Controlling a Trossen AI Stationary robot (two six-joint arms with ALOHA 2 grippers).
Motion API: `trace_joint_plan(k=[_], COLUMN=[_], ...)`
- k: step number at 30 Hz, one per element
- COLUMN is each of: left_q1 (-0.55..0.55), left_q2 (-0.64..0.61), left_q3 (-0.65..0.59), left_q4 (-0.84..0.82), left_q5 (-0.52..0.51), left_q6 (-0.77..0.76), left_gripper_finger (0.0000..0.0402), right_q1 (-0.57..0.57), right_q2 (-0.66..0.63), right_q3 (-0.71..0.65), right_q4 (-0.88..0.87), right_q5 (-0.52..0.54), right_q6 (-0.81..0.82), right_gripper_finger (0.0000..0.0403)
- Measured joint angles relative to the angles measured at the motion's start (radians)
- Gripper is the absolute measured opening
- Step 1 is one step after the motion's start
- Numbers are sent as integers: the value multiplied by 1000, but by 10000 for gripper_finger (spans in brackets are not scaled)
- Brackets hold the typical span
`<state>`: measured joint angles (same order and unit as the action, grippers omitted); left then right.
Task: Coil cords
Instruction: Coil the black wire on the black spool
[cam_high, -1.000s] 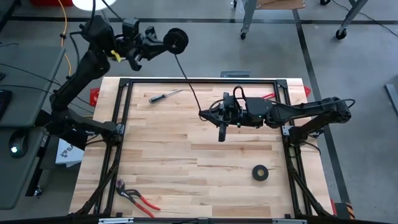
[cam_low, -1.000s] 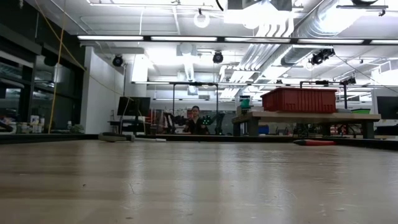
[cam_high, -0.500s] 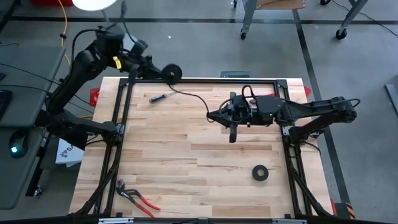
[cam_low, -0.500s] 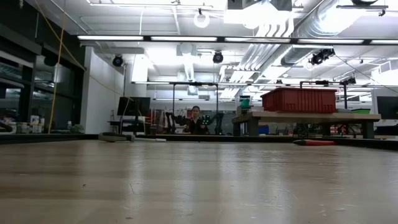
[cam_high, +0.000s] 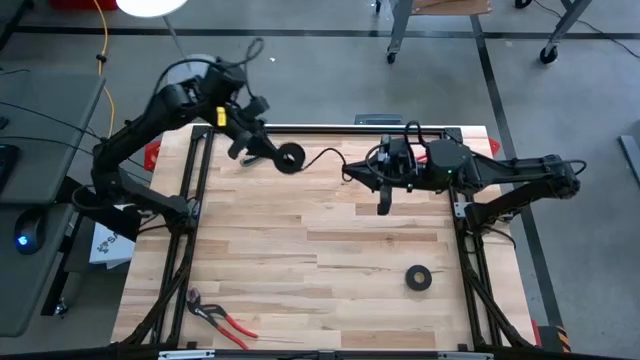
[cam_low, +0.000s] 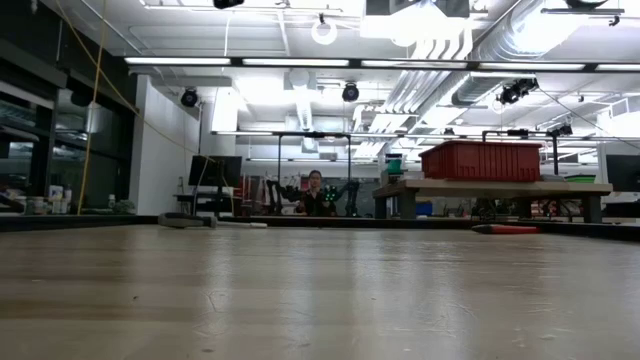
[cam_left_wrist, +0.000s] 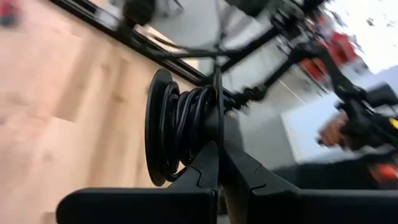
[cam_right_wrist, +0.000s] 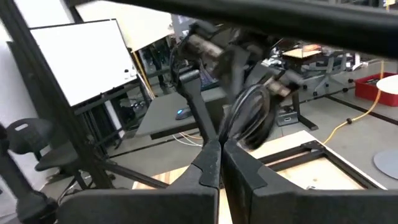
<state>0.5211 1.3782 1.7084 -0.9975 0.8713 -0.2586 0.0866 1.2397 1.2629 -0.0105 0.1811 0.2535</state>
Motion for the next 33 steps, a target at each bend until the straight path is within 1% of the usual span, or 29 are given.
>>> trace_joint_plan(k=[4,7,10,13,17,22,25,29,33], left_q1=[-69,-124,-173,-210,-252,-282,-283,-271,-243], left_q2=[56,103,162,226,298,356,366,365,358], left_q3=[0,0,0,0,0,0,0,0,0], left_q4=[44,158,348,561,876,1299,1479,1602,1611], left_q5=[88,146,210,266,329,348,346,313,283], left_q6=[-6,-46,-110,-216,-378,-598,-704,-735,-727], left_gripper_finger=[0,0,0,0,0,0,0,0,0], right_q1=[-31,-55,-76,-85,-99,-100,-98,-85,-71], right_q2=[-4,-4,-4,-2,-2,-2,-2,-2,-2], right_q3=[0,0,0,0,0,0,0,0,0], right_q4=[6,36,55,57,70,68,67,72,85], right_q5=[-18,-54,-84,-90,-152,-168,-182,-183,-183], right_q6=[0,0,0,0,13,17,19,18,18], right_gripper_finger=[0,0,0,0,1,1,1,1,0])
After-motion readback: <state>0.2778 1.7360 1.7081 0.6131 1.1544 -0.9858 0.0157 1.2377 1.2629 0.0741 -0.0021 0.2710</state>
